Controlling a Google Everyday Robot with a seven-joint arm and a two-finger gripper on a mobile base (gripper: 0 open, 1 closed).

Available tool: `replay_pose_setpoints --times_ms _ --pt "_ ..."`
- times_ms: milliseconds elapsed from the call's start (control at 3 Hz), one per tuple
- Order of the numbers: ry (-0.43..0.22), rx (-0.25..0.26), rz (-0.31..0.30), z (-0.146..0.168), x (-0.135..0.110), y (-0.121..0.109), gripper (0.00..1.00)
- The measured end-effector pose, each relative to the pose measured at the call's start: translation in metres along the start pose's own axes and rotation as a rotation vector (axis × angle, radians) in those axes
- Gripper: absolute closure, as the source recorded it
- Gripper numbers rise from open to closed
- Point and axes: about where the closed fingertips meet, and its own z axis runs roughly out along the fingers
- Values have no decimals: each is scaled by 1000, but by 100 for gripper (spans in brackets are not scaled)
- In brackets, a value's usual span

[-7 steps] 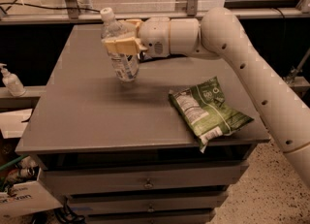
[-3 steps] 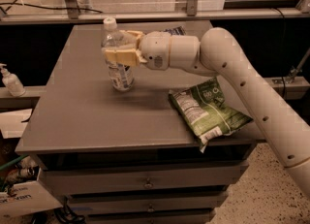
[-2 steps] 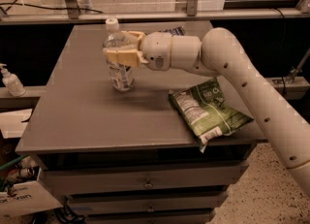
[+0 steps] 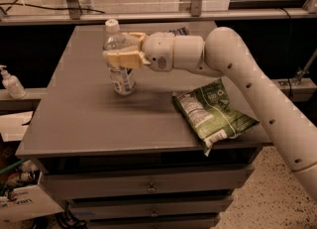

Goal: Place blue plastic bottle upright

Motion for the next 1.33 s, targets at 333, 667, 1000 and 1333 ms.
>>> replay_pose_setpoints --times_ms 333,667,1000,1333 --pt "0 0 0 0 0 0 12" --pt "-25 -9 2 -3 -8 -1 0" --pt "-41 -14 3 -6 -13 -2 0" --pt "-58 -13 -2 -10 -14 -2 0"
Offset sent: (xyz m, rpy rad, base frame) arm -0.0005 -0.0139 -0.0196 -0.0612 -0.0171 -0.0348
